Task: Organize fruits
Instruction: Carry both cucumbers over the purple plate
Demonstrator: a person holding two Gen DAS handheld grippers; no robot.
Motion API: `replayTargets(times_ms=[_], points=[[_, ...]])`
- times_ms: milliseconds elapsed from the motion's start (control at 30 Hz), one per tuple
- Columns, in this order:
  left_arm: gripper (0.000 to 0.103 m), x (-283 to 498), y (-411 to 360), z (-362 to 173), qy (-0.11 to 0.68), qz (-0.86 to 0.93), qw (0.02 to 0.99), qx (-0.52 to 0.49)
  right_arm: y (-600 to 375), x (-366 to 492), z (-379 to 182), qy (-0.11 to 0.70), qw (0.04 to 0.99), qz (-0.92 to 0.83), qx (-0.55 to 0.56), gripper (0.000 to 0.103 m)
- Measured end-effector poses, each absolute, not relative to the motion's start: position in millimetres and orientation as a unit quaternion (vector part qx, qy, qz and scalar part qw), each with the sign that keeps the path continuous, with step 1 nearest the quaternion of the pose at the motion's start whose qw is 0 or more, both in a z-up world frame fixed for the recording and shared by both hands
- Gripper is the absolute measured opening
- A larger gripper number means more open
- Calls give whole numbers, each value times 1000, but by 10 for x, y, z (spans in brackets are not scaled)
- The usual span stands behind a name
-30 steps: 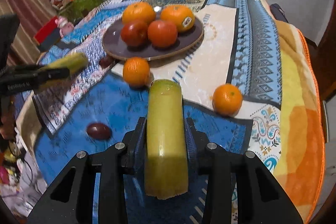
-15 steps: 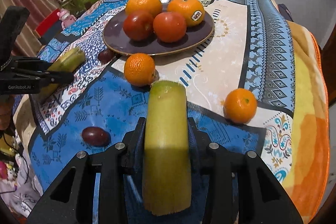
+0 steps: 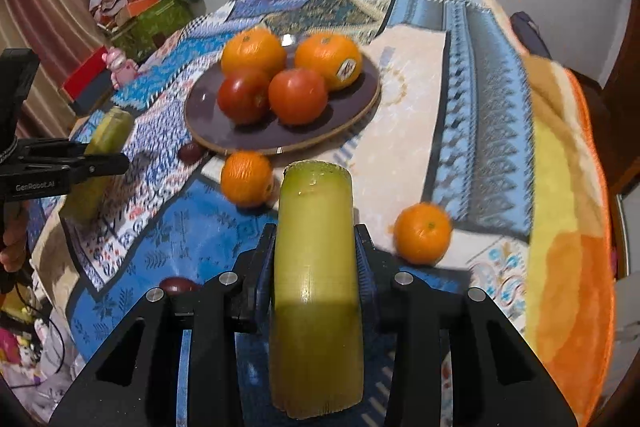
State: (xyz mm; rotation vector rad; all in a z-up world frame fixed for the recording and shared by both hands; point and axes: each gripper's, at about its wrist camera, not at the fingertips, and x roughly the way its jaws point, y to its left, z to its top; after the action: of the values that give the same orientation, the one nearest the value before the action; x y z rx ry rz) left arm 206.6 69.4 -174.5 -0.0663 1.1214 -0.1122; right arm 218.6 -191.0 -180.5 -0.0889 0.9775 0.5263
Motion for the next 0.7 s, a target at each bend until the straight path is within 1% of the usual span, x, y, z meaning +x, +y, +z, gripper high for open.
replayTargets(times_ms=[700], points=[[38,2647,416,-1387,479,-78,873,-51,-1595,2614,-1373,403,875,266,-37,34]])
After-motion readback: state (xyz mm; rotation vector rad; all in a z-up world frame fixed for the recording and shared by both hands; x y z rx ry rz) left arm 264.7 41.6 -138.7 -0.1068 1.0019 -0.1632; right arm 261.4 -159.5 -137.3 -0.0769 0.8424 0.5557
